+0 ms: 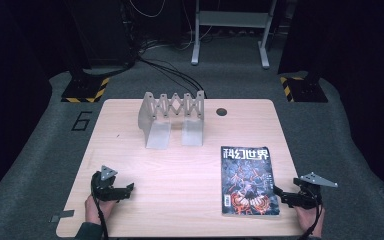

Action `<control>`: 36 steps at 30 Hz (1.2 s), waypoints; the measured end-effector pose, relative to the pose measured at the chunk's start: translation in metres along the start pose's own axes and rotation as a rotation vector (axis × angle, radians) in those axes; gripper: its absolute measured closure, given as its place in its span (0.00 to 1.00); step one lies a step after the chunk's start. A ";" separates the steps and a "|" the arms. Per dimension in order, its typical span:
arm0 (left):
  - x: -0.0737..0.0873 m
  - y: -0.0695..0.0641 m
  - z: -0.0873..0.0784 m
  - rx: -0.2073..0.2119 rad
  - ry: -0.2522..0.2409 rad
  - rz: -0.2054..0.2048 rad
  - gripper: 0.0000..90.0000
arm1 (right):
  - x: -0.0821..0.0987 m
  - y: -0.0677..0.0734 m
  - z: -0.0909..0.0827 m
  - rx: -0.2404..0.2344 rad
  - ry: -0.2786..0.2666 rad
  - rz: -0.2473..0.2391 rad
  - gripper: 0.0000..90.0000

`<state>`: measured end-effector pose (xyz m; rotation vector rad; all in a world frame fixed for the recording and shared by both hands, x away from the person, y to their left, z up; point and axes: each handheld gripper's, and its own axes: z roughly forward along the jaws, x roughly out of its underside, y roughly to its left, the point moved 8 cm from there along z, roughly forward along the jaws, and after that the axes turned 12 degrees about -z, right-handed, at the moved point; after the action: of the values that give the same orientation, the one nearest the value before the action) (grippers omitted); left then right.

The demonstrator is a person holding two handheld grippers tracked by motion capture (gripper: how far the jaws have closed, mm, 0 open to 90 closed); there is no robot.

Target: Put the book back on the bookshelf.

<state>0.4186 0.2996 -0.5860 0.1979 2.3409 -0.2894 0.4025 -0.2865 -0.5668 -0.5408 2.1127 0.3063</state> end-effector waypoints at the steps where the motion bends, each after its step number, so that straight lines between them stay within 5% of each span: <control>1: 0.000 0.000 0.000 0.000 0.000 0.000 0.04 | 0.000 0.000 0.000 -0.003 0.001 0.002 0.00; 11: 0.000 0.000 0.000 -0.001 -0.002 0.000 0.04 | -0.004 0.008 0.003 -0.039 0.052 -0.002 0.00; 24: 0.000 0.000 0.000 0.002 0.000 -0.001 0.04 | -0.007 0.028 0.020 -0.097 0.161 -0.033 0.31; 28: 0.000 0.000 0.000 0.002 0.000 -0.001 0.04 | -0.010 0.029 0.025 -0.093 0.167 -0.037 0.40; 36: 0.000 0.000 0.000 0.001 0.001 0.000 0.04 | -0.011 0.030 0.027 -0.058 0.167 -0.049 0.42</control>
<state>0.4187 0.2996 -0.5860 0.1986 2.3415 -0.2908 0.4125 -0.2461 -0.5725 -0.6712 2.2533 0.3041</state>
